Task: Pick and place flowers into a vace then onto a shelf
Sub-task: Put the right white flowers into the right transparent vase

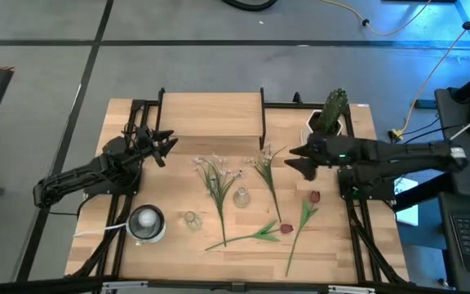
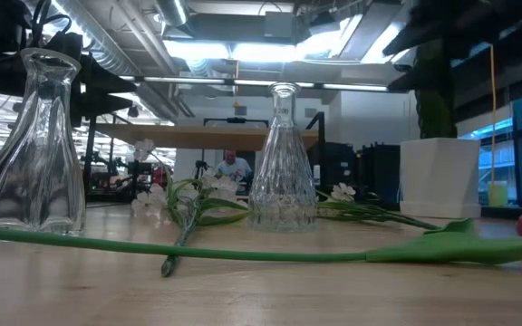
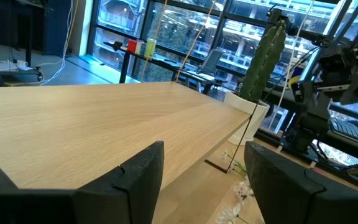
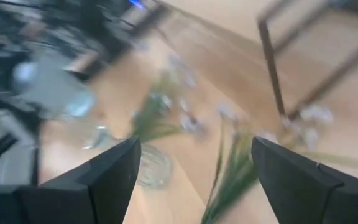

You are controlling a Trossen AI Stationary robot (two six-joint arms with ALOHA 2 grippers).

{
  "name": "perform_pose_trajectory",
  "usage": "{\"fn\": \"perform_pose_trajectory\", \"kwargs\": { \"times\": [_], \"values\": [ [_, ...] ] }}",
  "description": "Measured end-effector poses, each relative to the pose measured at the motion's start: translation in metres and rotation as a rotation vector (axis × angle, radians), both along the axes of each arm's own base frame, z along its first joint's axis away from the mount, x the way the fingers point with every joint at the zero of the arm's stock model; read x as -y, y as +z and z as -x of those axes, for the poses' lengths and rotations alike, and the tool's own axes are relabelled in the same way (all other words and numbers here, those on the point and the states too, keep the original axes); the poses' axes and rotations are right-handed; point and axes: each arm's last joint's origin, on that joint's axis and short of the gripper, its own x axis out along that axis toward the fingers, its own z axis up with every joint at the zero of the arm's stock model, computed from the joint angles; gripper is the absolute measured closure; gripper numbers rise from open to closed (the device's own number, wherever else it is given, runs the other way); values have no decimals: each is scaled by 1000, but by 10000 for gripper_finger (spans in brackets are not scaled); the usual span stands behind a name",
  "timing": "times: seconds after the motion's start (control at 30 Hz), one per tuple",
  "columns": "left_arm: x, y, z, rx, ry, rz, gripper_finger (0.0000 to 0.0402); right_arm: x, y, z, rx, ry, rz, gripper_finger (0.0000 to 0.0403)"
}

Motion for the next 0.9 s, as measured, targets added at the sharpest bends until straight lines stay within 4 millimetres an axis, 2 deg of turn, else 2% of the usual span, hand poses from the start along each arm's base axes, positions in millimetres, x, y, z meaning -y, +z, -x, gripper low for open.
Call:
{"fn": "perform_pose_trajectory", "kwargs": {
  "times": [0.1,0.17,0.3,0.4,0.6,0.9],
  "values": [
    [0,0,0,0,0,0,185,-7,2,-28,-136,-50,-80,95],
    [0,0,0,0,1,0,185,-10,-5,-46,-243,-82,-122,95],
    [0,0,0,0,0,0,185,-13,-32,-71,-463,-165,-168,95],
    [0,0,0,0,0,0,185,-14,-57,-85,-549,-214,-203,95],
    [0,0,0,0,0,0,185,-17,-89,-103,-634,-180,-217,95],
    [0,0,0,0,0,0,185,-19,-108,-121,-605,-99,-196,95]
  ]
}}
